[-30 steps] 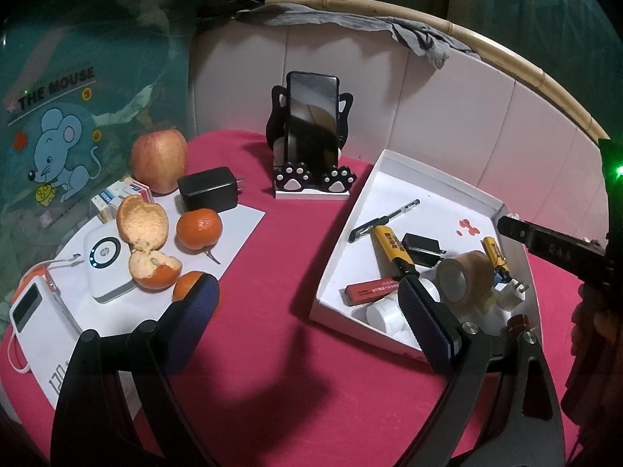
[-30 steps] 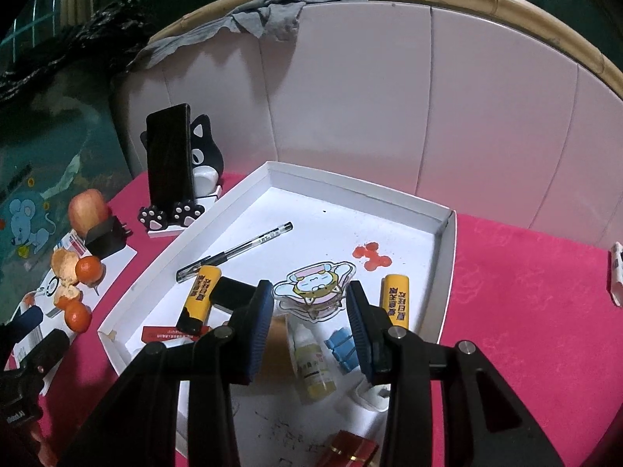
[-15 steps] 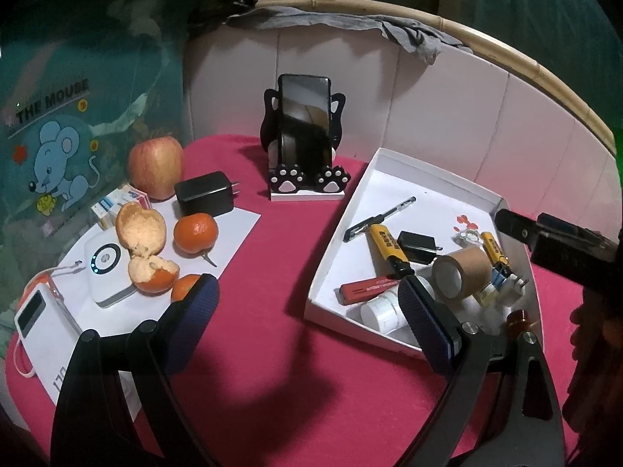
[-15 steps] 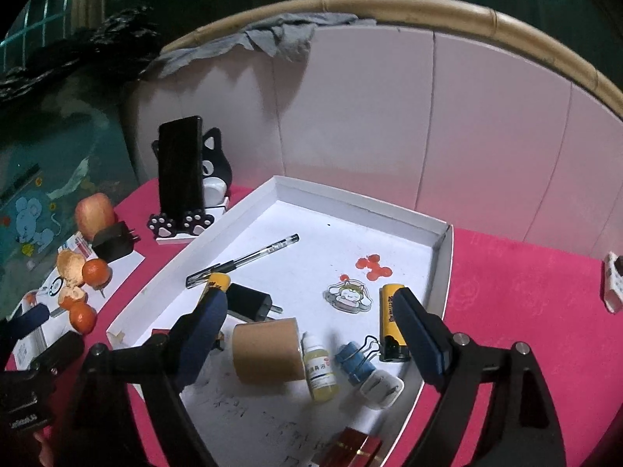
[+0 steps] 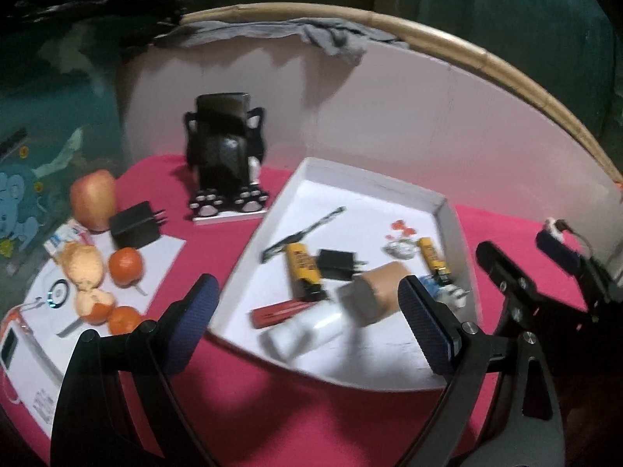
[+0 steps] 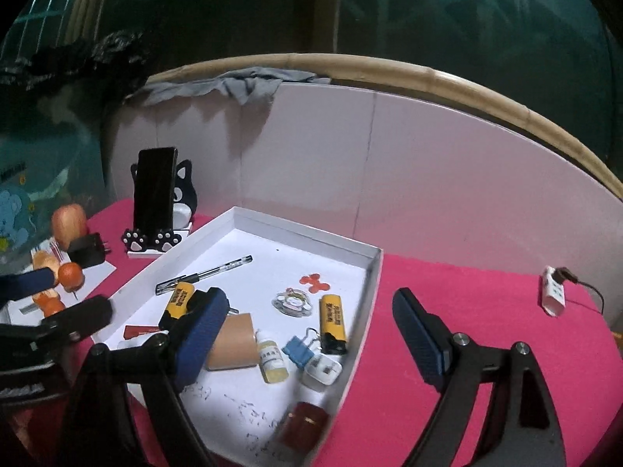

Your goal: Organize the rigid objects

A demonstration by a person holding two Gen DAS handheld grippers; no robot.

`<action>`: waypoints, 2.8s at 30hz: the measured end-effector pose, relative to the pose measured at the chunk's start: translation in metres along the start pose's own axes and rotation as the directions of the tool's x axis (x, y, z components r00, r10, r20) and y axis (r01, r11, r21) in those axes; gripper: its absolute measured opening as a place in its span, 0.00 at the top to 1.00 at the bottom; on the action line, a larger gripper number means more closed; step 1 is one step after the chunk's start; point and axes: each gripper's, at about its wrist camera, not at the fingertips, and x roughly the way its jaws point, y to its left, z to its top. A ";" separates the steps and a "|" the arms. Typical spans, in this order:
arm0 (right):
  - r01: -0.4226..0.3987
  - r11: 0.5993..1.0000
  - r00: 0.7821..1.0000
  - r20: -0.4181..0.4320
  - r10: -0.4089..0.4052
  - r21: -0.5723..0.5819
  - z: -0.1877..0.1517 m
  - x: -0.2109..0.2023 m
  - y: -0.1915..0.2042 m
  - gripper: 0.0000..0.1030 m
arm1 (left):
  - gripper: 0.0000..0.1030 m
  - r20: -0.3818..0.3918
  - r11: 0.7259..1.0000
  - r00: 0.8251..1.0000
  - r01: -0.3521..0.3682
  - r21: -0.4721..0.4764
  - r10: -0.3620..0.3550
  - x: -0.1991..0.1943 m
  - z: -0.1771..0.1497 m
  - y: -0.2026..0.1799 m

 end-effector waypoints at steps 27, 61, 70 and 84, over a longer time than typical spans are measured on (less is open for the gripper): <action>-0.077 0.962 0.991 0.130 0.044 0.262 -0.026 -0.099 -0.083 0.00 | 0.09 0.138 0.978 0.986 -0.117 0.174 0.094 -0.082 -0.023 -0.072; -0.059 0.968 0.971 0.238 -0.001 0.243 -0.054 -0.214 -0.094 0.00 | 0.09 0.205 0.983 0.977 -0.097 0.158 0.064 -0.173 -0.055 -0.087; -0.064 0.970 0.965 0.262 0.000 0.233 -0.063 -0.243 -0.094 0.00 | 0.09 0.229 0.981 0.971 -0.111 0.159 0.073 -0.193 -0.063 -0.089; -0.066 0.972 0.964 0.266 0.004 0.227 -0.065 -0.252 -0.093 0.00 | 0.09 0.254 0.981 0.964 -0.121 0.152 0.080 -0.210 -0.069 -0.090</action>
